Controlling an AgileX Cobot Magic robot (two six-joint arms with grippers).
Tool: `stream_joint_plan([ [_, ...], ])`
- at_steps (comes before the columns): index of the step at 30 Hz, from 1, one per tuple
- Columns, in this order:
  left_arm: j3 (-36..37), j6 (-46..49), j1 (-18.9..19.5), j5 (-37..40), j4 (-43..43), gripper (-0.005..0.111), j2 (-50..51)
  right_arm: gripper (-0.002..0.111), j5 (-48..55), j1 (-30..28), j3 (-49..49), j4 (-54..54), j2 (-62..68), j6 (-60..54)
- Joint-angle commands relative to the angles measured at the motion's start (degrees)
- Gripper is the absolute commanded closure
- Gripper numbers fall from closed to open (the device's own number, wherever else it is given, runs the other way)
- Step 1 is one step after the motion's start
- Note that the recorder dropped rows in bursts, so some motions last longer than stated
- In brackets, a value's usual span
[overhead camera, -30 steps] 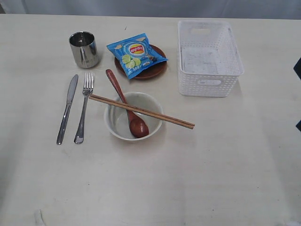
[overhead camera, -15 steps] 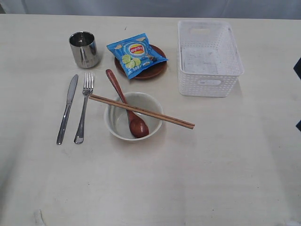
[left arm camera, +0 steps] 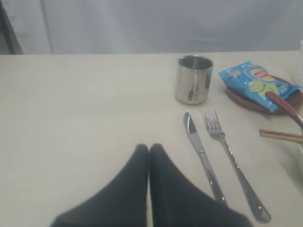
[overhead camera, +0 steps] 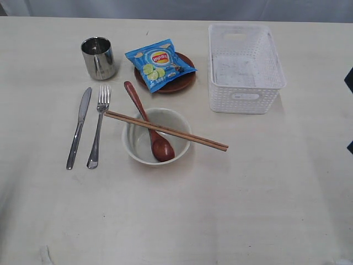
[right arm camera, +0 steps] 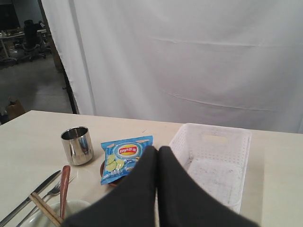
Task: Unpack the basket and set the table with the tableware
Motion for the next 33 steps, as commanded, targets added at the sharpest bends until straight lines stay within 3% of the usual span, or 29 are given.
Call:
stream_joint_plan([
  [1,0.2,-0.5,0.1,-0.7,0.5,0.107,-0.1,0.109,-0.6,-0.4,0.1,0.0,0.1,0.1],
  [25,0.2,-0.5,0.1,-0.7,0.5,0.107,-0.1,0.109,-0.6,-0.3,0.1,0.0,0.1,0.2],
  [33,0.2,-0.5,0.1,-0.7,0.5,0.107,-0.1,0.109,-0.6,-0.3,0.1,0.0,-5.4,0.2],
])
